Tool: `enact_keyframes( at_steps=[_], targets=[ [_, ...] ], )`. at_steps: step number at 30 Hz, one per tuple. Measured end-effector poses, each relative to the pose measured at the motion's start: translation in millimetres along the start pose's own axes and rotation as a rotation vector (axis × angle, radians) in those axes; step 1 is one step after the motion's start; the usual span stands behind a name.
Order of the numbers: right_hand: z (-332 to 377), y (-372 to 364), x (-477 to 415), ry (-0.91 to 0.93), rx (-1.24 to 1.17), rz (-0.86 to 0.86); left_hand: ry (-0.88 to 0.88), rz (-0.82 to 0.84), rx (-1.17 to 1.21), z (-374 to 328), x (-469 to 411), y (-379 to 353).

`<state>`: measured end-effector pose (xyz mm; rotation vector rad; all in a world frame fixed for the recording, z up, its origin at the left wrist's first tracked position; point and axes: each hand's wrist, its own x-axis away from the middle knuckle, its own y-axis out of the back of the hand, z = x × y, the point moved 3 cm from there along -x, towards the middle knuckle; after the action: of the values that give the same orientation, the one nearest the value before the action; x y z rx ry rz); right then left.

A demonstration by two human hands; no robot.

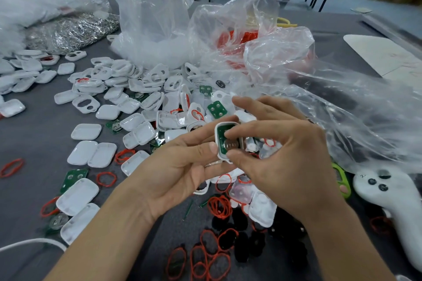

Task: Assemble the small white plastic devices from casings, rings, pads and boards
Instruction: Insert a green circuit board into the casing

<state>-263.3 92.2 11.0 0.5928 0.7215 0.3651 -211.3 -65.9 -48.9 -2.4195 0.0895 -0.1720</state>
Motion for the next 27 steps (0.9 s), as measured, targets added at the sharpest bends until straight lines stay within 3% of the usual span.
enact_keyframes(
  at_steps=[5, 12, 27],
  targets=[
    [2.8, -2.6, 1.0, 0.053, 0.059, -0.022, -0.002, 0.024, 0.006, 0.7, -0.7, 2.4],
    [2.0, 5.4, 0.4, 0.027, -0.057, -0.099, 0.01, -0.006, 0.037, 0.8, -0.9, -0.2],
    [-0.5, -4.2, 1.8, 0.111, 0.113, -0.02, 0.014, 0.021, -0.008, 0.9, -0.5, 3.3]
  ],
)
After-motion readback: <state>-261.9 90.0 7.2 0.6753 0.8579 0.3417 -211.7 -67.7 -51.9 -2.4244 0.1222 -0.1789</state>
